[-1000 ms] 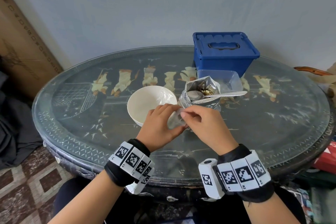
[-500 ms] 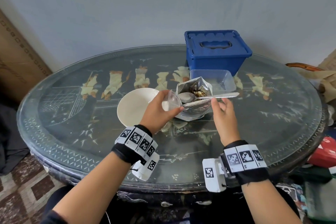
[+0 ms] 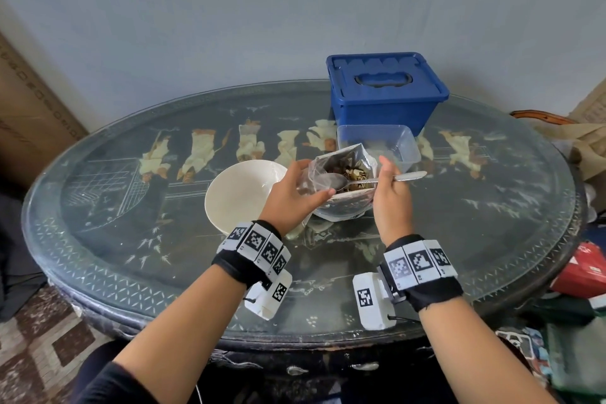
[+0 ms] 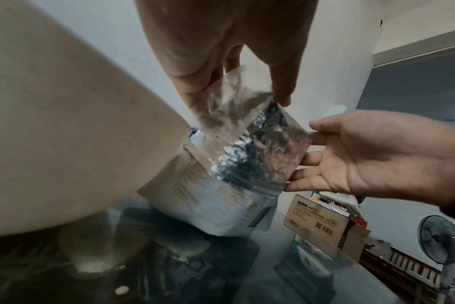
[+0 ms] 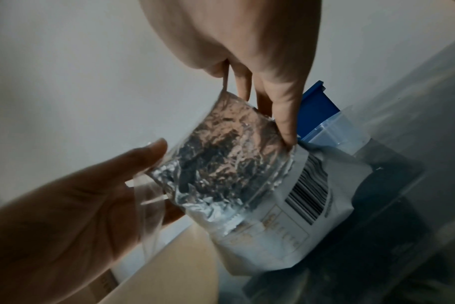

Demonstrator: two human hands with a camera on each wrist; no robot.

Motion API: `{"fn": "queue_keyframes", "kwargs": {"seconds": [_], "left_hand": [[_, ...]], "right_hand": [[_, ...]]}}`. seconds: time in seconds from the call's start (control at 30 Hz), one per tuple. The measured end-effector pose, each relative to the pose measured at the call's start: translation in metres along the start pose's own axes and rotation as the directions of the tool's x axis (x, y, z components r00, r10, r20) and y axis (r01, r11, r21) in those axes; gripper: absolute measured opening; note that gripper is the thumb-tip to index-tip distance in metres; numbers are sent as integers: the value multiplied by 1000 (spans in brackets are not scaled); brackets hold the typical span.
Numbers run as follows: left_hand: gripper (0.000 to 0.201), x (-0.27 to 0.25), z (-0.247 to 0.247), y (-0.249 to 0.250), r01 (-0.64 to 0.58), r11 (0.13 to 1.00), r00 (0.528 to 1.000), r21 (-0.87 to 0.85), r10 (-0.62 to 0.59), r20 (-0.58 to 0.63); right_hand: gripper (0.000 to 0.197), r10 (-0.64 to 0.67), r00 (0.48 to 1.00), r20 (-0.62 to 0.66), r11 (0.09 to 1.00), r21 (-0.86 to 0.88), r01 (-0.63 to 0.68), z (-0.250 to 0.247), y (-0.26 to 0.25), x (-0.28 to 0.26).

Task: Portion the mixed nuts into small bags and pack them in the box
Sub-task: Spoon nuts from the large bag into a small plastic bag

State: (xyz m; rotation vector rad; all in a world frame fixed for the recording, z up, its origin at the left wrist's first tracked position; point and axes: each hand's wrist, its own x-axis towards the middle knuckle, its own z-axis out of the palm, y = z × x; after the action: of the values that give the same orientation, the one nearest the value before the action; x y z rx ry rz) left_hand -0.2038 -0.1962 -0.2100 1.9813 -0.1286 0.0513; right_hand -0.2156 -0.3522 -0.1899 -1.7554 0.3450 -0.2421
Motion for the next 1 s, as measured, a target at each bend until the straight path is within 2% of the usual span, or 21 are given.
{"fn": "queue_keyframes", "kwargs": {"seconds": [0.17,0.37,0.43,0.53,0.67,0.8,0.9,1.0], "left_hand": [[49,-1,1,0,-11,999,1000,-44,12,19],[52,9,-11,7,12,1000,991,-21,-9,137],[48,12,-16,11,11,1000,982,16,-14,186],[51,18,-19,12,28,999,971,27,-33,236],[50,24,-19,12,37,998,968,54,-50,247],[48,23,-20,15,27,997,978,72,-41,203],[43,11,-24,16,-2,1000,996,21,0,85],[52,-12,-25,14,-32,999,999,-36,31,-39]], "right_hand": [[37,70,996,-60,994,85,-64,2,1,-14],[52,166,984,-66,976,155,-155,0,1,-31],[54,165,985,-49,976,155,-155,-1,2,-38],[57,124,992,-20,987,107,-121,0,8,-48],[45,86,996,31,992,90,-88,3,15,-56],[36,-5,999,47,1000,-9,6,-3,17,-53],[36,-72,996,53,990,-118,78,-10,19,-50],[39,-107,992,74,980,-159,117,-14,23,-42]]}}
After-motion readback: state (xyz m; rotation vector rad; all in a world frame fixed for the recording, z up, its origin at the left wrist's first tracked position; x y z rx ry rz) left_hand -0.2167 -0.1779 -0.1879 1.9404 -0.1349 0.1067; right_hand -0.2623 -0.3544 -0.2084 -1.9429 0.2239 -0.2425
